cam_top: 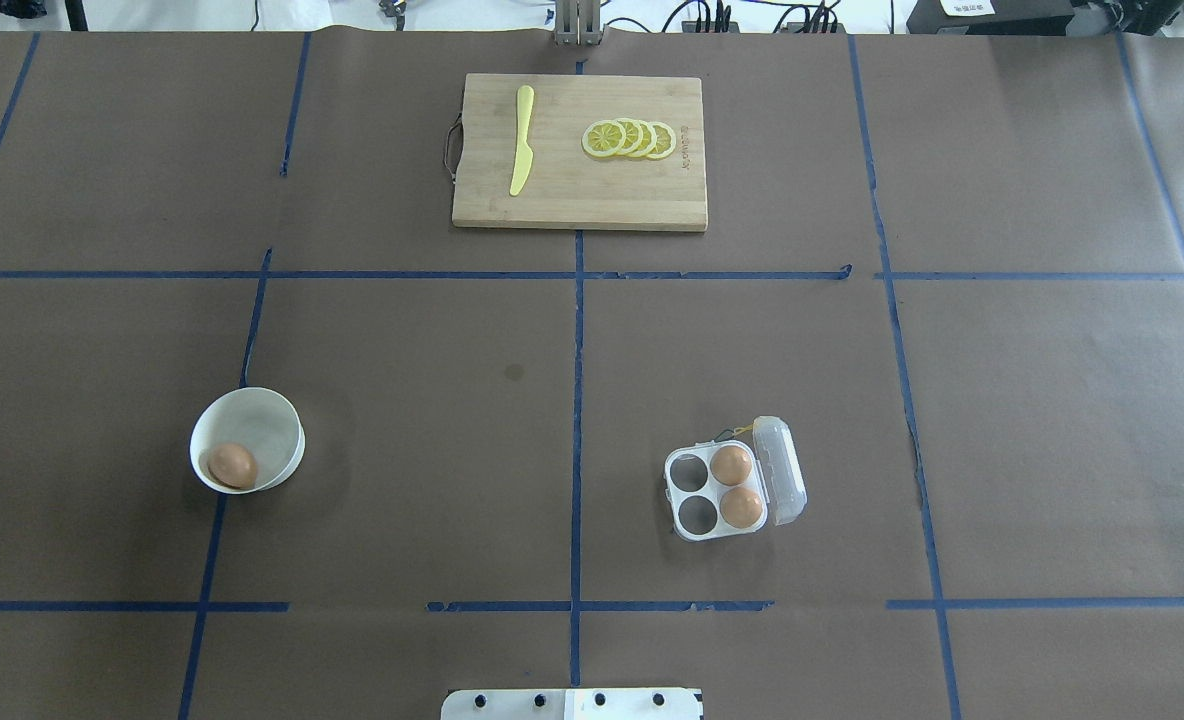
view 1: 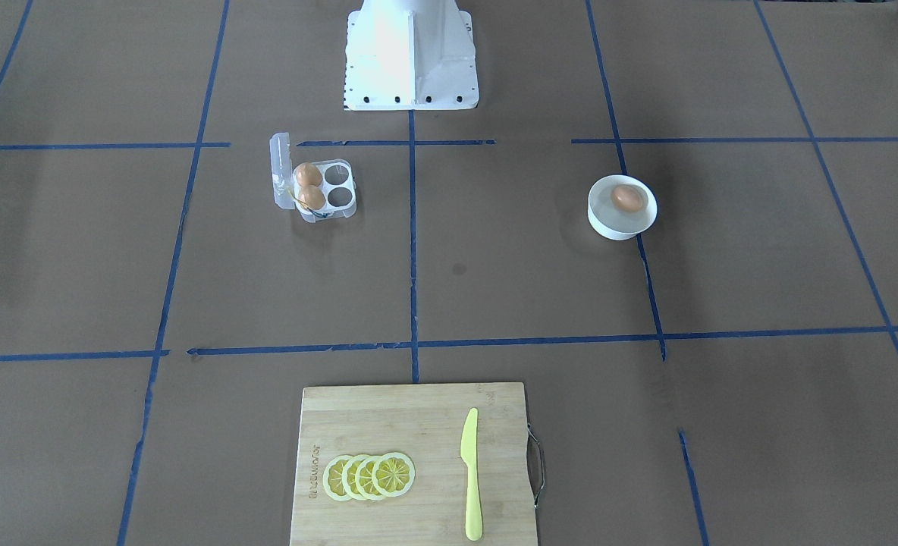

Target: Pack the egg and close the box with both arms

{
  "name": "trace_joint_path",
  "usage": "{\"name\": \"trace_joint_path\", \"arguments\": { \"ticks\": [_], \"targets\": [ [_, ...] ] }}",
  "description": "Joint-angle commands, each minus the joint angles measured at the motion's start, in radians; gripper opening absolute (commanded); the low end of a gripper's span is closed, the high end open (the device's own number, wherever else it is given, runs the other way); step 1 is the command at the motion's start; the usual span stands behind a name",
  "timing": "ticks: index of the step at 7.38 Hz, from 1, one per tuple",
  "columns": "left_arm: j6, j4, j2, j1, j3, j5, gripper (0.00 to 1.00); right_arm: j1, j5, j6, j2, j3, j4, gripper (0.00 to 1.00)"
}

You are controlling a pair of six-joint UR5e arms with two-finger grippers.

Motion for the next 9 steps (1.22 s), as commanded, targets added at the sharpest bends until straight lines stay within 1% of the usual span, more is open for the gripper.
{"name": "trace_joint_path", "arguments": {
  "ticks": [1,3,5,7,9],
  "targets": [
    [0.003,0.000,0.001,0.001,-0.004,0.000,1.00,-0.002,0.001,0.000,0.000,0.000,0.000,1.00],
    [0.005,-0.009,0.001,0.001,0.001,-0.002,1.00,-0.011,0.001,0.006,0.002,0.005,-0.002,1.00],
    [-0.004,-0.143,0.001,0.005,0.028,-0.003,1.00,-0.021,0.001,0.014,0.023,0.005,0.000,1.00],
    [-0.004,-0.280,-0.005,0.005,0.047,-0.003,1.00,-0.021,-0.001,0.018,0.095,0.003,-0.002,1.00],
    [-0.004,-0.505,-0.007,0.006,0.092,-0.005,1.00,-0.021,-0.001,0.015,0.109,0.006,0.000,1.00]
  ]
}}
